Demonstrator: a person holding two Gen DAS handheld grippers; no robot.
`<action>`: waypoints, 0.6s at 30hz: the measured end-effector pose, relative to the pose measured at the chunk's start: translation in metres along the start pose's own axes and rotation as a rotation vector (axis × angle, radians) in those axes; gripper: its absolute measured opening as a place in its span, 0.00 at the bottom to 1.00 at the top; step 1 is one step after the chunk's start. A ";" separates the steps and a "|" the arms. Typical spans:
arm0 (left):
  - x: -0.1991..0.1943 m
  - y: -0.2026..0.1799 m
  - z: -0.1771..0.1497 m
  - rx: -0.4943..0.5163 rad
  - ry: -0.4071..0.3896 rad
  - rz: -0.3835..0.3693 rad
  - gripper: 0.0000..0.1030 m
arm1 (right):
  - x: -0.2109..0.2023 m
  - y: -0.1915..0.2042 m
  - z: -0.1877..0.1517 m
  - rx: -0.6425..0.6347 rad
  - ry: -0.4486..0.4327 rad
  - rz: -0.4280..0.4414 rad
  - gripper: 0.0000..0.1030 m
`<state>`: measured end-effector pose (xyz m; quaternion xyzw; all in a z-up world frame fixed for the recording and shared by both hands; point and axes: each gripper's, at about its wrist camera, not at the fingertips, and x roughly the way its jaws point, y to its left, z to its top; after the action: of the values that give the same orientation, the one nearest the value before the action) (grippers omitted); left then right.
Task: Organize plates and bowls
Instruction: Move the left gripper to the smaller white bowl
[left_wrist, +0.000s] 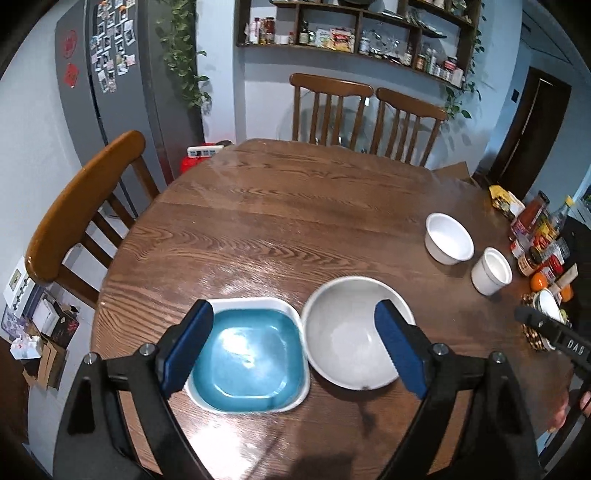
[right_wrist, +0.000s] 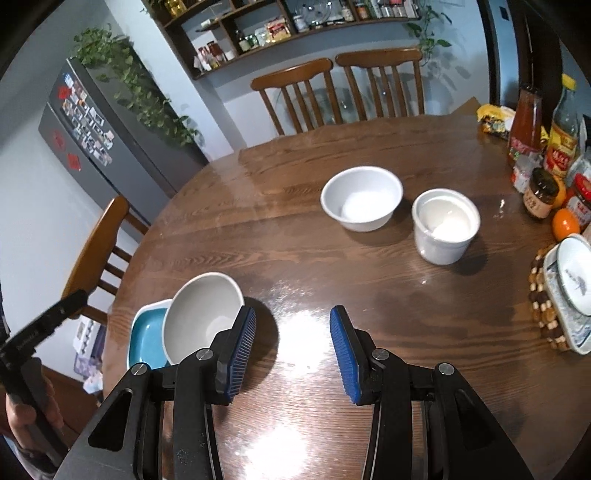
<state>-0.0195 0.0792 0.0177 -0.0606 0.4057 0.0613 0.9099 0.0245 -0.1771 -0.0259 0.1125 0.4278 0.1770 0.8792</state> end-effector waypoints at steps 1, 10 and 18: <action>0.001 -0.004 -0.002 0.007 0.007 -0.008 0.86 | -0.003 -0.003 0.000 0.001 -0.004 -0.001 0.41; 0.010 -0.062 -0.017 0.101 0.053 -0.063 0.86 | -0.032 -0.044 -0.008 0.030 -0.026 -0.041 0.42; 0.004 -0.110 -0.017 0.175 0.019 -0.094 0.86 | -0.062 -0.084 -0.006 0.054 -0.063 -0.100 0.42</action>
<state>-0.0116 -0.0318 0.0105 -0.0005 0.4151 -0.0176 0.9096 0.0020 -0.2786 -0.0145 0.1201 0.4096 0.1175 0.8967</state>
